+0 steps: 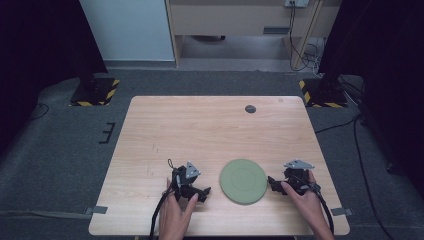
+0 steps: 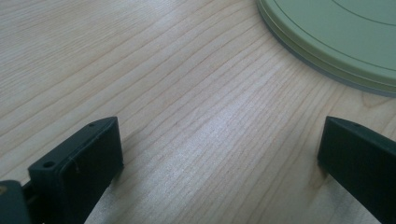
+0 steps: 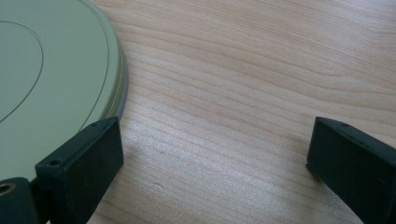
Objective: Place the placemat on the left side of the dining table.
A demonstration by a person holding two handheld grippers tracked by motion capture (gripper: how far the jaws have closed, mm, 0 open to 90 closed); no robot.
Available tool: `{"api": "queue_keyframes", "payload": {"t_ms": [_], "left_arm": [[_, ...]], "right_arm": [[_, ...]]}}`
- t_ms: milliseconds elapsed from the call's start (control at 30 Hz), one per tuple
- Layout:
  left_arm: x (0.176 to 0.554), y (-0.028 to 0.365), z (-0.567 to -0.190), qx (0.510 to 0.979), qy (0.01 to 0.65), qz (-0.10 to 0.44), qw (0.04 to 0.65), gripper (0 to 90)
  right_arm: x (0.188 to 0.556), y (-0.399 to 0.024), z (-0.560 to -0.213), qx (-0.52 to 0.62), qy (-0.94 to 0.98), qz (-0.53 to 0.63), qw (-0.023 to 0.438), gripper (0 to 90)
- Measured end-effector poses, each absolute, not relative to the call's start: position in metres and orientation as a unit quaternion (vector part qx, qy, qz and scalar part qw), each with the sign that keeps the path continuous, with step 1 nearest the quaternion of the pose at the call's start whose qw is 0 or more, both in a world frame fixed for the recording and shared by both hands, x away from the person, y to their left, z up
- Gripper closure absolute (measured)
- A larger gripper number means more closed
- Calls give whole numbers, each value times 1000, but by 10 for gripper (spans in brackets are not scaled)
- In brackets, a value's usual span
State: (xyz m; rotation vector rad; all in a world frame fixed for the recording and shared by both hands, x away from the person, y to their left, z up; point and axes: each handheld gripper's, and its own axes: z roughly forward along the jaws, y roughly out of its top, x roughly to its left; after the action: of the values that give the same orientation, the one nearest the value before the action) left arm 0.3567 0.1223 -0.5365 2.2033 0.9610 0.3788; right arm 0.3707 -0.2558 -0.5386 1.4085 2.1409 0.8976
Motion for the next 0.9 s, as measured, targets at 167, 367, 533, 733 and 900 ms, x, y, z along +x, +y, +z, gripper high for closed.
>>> {"api": "queue_keyframes", "payload": {"t_ms": [167, 367, 533, 733, 900], "left_arm": [[359, 123, -537, 853, 362, 143, 349, 0], [360, 120, -537, 846, 378, 150, 346, 0], [360, 120, -537, 846, 378, 150, 346, 0], [361, 121, -530, 829, 386, 128, 384, 44], [355, 118, -522, 824, 366, 145, 408, 26]], "right_arm": [[371, -256, -539, 507, 771, 323, 211, 37], [371, -254, -539, 512, 768, 321, 214, 31], [372, -254, -539, 510, 769, 321, 212, 30], [370, -252, -538, 500, 773, 328, 212, 74], [363, -252, -535, 492, 773, 341, 210, 74]]}}
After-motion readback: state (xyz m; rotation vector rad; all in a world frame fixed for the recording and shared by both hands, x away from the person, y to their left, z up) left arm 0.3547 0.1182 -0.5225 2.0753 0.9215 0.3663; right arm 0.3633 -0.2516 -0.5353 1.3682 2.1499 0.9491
